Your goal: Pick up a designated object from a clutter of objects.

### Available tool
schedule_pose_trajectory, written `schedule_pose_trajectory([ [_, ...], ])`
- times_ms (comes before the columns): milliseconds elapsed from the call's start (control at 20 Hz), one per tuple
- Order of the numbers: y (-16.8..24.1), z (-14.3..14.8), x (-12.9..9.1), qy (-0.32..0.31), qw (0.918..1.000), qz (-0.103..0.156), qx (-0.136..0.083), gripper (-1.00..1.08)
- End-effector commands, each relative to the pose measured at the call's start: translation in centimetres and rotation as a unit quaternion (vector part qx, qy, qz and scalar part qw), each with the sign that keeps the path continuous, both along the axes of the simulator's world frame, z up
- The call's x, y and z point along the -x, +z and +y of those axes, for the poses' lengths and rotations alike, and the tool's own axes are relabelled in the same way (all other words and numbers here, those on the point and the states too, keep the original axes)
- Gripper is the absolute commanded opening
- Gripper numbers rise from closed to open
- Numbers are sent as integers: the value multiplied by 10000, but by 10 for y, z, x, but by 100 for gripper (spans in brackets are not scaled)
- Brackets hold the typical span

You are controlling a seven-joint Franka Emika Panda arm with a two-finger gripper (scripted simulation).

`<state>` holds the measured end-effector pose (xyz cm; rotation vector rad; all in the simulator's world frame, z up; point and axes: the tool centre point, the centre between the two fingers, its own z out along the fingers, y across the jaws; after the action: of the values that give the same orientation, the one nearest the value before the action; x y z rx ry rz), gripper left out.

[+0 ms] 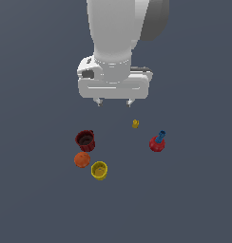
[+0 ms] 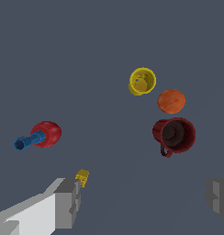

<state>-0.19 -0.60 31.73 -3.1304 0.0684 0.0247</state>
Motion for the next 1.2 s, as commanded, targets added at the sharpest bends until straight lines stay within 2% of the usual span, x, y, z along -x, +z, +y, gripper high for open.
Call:
schedule_pose_trajectory([
  [0, 0, 0, 0, 0, 10000, 0, 0, 100],
  [550, 17, 21, -4, 290, 9993, -189, 111, 100],
  [1150, 2, 36, -9, 35, 9998, -172, 115, 100],
])
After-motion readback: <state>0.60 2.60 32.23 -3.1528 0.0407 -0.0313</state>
